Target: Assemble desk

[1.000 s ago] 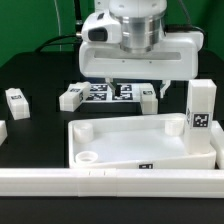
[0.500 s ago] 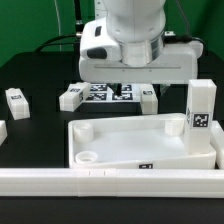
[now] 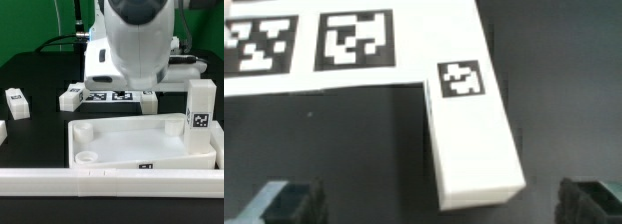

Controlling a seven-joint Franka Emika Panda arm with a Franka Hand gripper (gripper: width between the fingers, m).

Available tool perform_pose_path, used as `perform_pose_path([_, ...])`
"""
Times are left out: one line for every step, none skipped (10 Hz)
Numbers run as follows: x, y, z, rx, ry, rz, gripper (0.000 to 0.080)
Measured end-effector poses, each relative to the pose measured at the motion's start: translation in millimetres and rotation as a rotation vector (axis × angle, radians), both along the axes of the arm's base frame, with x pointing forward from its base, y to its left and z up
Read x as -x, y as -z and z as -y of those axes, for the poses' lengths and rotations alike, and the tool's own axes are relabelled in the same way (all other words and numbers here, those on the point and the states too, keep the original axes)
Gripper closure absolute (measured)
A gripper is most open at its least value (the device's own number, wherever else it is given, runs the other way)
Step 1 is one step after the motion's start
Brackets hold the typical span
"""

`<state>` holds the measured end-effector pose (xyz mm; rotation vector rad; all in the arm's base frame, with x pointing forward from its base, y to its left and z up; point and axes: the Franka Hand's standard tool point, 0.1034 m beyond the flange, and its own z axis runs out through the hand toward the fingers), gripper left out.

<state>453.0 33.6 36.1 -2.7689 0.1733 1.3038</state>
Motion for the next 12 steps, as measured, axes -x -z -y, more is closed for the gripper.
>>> perform_pose_path([1.6,3.1,-0.1,-0.003,-0.003,-0.045,0.0151])
perform_pose_path([7.6,7.1,0.1,-0.009,-0.006,-0.12,0.0151])
perform_pose_path([8.8,13.9,-0.3,-0.011,-0.01,-0.166,0.0151])
perform_pose_path([7.6,20.3,-0.3,-0.009,-0.012,-0.163,0.0151])
perform_pose_path([7.3,23.6,-0.1,-0.006,-0.011,-0.147,0.0151])
perform_pose_path([8.7,25.0,0.2,-0.005,-0.01,-0.147,0.0151])
perform_pose_path([9.0,26.4,-0.4,-0.004,-0.011,-0.147,0.0151])
perform_pose_path([9.0,27.8,-1.3,-0.004,-0.012,-0.145,0.0268])
perform_pose_path([9.0,28.1,-1.1,-0.004,-0.011,-0.145,0.0409])
perform_pose_path([9.0,28.3,-0.8,-0.004,-0.011,-0.144,0.0409])
perform_pose_path([8.8,28.3,-0.5,-0.004,-0.01,-0.144,0.0514])
perform_pose_path([8.6,28.3,-0.3,-0.004,-0.01,-0.144,0.0514])
